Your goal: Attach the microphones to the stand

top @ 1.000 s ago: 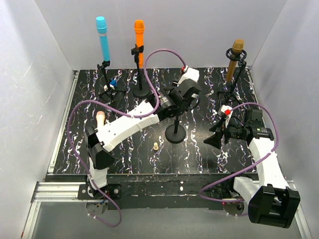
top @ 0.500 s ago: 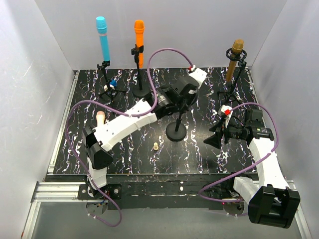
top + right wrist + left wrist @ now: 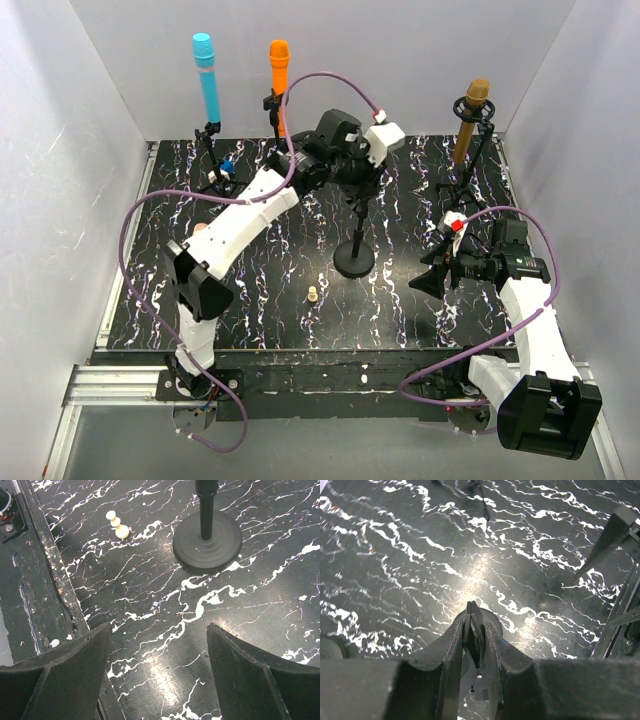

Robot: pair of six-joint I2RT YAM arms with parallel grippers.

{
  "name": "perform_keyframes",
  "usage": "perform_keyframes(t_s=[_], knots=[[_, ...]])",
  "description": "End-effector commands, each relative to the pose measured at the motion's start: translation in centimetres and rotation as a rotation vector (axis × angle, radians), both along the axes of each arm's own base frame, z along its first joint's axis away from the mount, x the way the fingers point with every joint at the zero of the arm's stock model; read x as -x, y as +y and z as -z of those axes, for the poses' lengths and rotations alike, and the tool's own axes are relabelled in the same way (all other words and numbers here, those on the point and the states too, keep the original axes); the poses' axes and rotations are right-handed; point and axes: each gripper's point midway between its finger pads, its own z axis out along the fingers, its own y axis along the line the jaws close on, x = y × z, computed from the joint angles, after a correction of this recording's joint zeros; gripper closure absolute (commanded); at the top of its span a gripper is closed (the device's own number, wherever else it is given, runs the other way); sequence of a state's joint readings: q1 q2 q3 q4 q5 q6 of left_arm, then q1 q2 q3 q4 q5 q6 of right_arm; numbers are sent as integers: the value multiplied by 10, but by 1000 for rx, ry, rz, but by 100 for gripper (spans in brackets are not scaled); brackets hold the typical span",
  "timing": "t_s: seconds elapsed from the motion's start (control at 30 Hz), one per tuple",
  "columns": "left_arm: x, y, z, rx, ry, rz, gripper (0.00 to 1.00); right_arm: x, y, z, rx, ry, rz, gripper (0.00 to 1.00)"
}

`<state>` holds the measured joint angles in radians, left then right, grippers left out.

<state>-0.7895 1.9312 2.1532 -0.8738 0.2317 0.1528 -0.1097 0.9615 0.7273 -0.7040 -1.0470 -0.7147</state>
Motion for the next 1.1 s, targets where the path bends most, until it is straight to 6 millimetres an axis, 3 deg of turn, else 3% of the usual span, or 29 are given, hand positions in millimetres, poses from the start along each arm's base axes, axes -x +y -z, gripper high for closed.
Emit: perform_keyframes(t_s=[0.0, 0.17, 0.33, 0.4, 0.63, 0.73, 0.87, 0.97, 1.07], knots=[[22, -21, -20, 39, -40, 221, 93, -3, 0, -9, -2, -48, -9, 17], [30, -21, -10, 35, -17, 257, 88, -2, 0, -9, -3, -45, -10, 17], [17, -13, -20, 72, -58, 126, 51, -2, 0, -9, -4, -45, -11, 17], [15, -10, -26, 90, -67, 86, 41, -2, 0, -9, -5, -45, -11, 17], [5, 5, -73, 200, -140, -69, 4, -4, -1, -8, 2, -44, -5, 17], [12, 17, -99, 270, -185, -104, 2, -5, -2, -5, 15, -45, 0, 17], [37, 53, -131, 351, -241, -150, 2, -9, -7, 3, 50, -39, 10, 17], [53, 95, -138, 384, -292, -246, 2, -7, -11, 7, 60, -25, 6, 17], [70, 137, -128, 413, -282, -369, 2, -7, -14, 6, 48, -24, 16, 17]])
